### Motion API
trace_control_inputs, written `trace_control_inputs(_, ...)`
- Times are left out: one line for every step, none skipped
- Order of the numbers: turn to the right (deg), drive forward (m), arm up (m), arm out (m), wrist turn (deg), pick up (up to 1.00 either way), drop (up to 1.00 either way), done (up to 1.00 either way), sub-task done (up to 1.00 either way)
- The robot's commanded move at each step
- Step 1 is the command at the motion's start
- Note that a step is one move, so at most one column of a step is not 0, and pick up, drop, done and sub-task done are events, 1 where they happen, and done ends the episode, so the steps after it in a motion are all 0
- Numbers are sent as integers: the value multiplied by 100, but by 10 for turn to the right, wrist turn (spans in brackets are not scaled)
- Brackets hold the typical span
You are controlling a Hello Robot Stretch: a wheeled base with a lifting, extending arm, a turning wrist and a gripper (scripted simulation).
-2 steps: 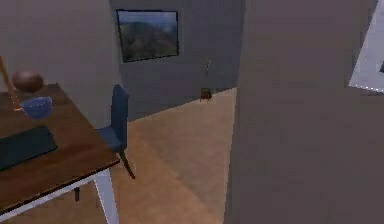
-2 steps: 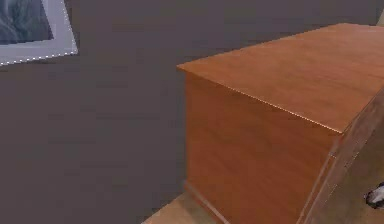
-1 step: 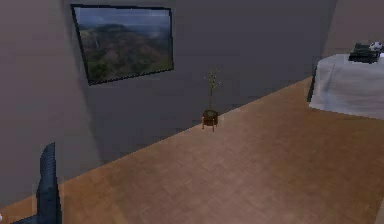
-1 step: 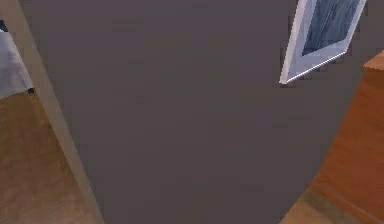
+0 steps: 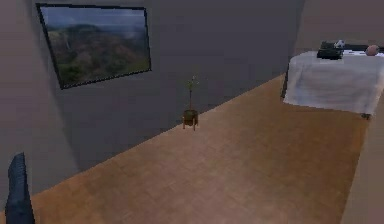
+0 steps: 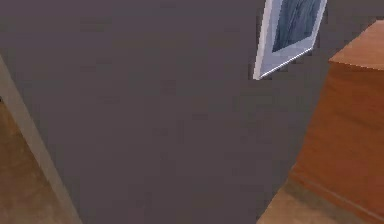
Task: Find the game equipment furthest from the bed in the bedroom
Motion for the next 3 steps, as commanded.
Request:
trace_control_inputs(0,20,0,0,0,0,0,0,0)
trace_control_inputs(180,0,0,0,0,0,0,0,0)
trace_control_inputs(0,100,0,0,0,0,0,0,0)
